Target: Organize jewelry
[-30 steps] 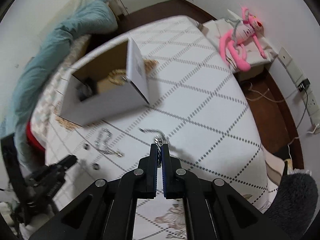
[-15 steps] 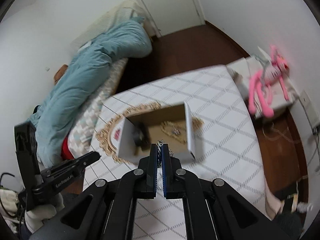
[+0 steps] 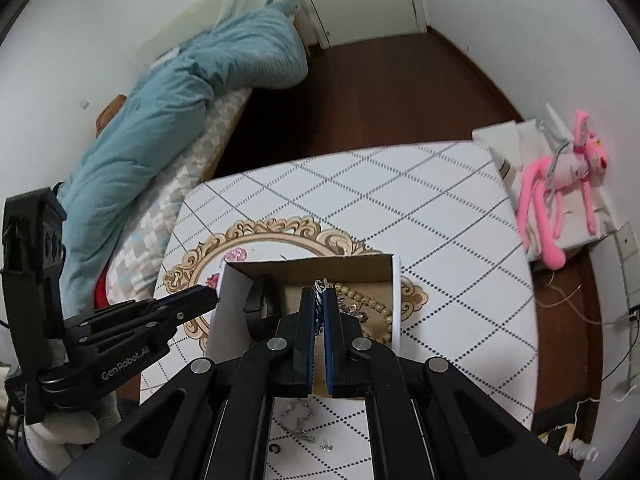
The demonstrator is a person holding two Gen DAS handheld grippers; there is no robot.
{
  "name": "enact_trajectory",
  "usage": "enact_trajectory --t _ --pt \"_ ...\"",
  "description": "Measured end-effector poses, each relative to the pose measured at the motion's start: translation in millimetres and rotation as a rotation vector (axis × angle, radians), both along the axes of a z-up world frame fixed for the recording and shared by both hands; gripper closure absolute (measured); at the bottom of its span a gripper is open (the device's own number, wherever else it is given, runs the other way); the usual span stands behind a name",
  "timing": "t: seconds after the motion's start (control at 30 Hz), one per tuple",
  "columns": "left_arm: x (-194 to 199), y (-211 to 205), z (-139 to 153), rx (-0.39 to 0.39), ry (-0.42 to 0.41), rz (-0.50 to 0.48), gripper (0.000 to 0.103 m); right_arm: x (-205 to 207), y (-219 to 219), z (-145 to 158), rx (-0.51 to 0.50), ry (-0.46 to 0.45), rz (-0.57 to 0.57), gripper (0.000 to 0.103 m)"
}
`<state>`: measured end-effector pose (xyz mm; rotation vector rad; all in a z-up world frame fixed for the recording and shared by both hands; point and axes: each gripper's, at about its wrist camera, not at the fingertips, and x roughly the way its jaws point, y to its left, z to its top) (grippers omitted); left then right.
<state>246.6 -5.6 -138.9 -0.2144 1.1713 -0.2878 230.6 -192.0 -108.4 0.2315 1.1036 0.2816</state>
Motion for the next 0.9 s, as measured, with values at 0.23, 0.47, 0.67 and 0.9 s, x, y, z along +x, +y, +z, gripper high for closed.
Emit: enact_trajectory --t 0.23,0.47,0.67,0.9 --pt "22.8 -9.6 -12.5 -0.003 0.077 -0.014 0.096 8.1 0.0 -25.3 0.033 0.093 0.031 0.099" --pt "31.2 0.0 -12.2 0.084 0.083 0.049 0.051 13.4 4.1 -52.3 0.016 0.207 0.048 0.097" --pt "18.5 12.5 -9.2 0.222 0.006 0.106 0.021 6.1 4.6 -45.9 -0.126 0.148 0.031 0.037" --pt "-6.8 12.8 -22.8 0.330 -0.048 0.129 0.000 -7.2 -0.3 -51.3 -0.345 0.104 -0.025 0.005"
